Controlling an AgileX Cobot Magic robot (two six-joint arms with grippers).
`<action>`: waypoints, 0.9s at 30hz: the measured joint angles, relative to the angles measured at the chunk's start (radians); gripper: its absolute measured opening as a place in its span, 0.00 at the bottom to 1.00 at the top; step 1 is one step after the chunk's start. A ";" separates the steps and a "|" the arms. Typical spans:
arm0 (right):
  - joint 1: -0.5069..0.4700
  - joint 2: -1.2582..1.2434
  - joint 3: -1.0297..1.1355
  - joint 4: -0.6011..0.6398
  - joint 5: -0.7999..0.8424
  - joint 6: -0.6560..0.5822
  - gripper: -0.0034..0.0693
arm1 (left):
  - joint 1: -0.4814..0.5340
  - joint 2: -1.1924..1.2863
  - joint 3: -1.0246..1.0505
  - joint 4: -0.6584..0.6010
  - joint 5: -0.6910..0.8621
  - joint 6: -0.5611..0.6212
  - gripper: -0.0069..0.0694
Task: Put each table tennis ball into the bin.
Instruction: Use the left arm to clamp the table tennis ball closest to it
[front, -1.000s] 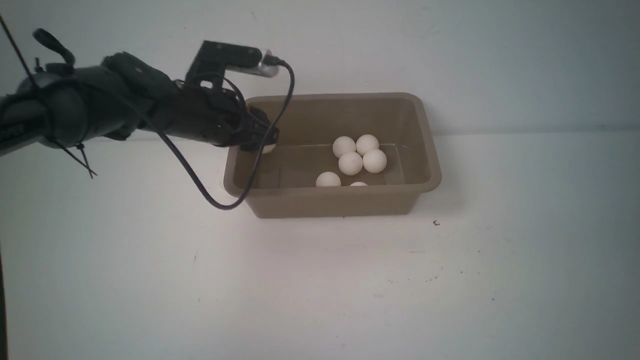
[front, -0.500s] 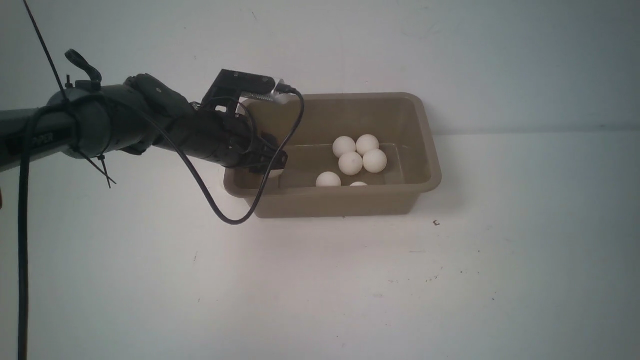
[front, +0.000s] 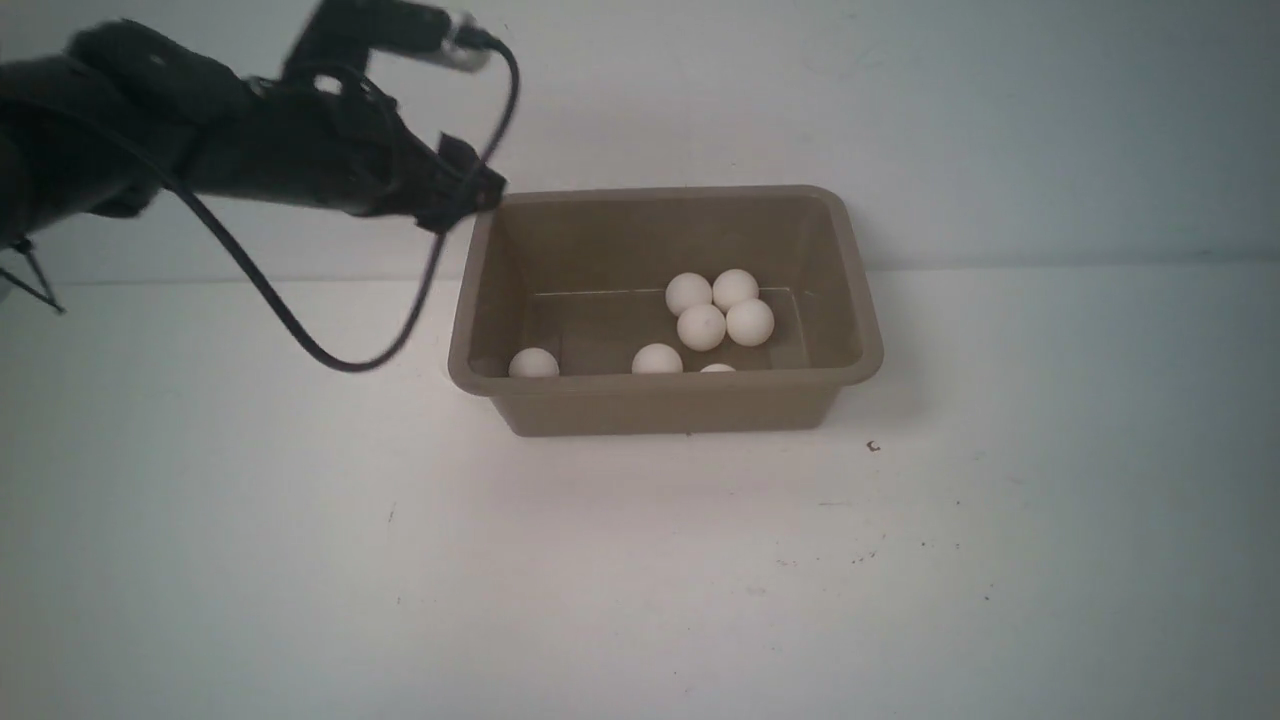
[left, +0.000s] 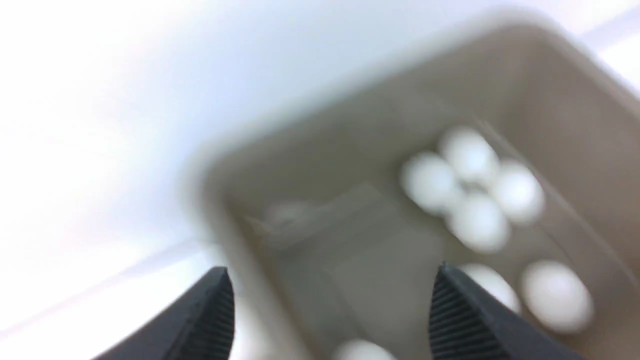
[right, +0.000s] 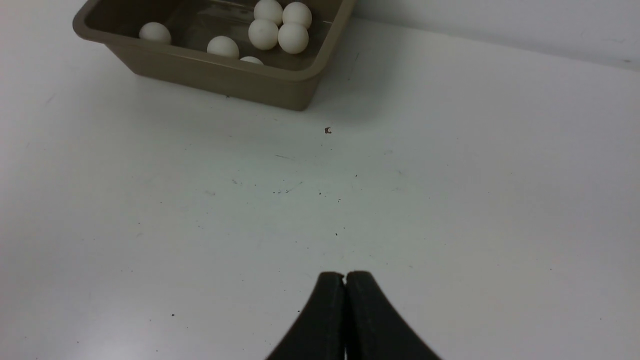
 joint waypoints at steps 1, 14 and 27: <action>0.000 0.000 0.000 0.000 0.000 0.000 0.02 | 0.028 -0.011 -0.003 -0.004 -0.009 -0.021 0.70; 0.000 0.000 0.001 0.004 0.000 0.000 0.02 | 0.168 0.180 -0.002 -0.018 0.060 -0.094 0.62; 0.000 0.000 0.001 0.038 -0.001 0.000 0.02 | 0.166 0.289 -0.002 -0.021 0.118 -0.080 0.62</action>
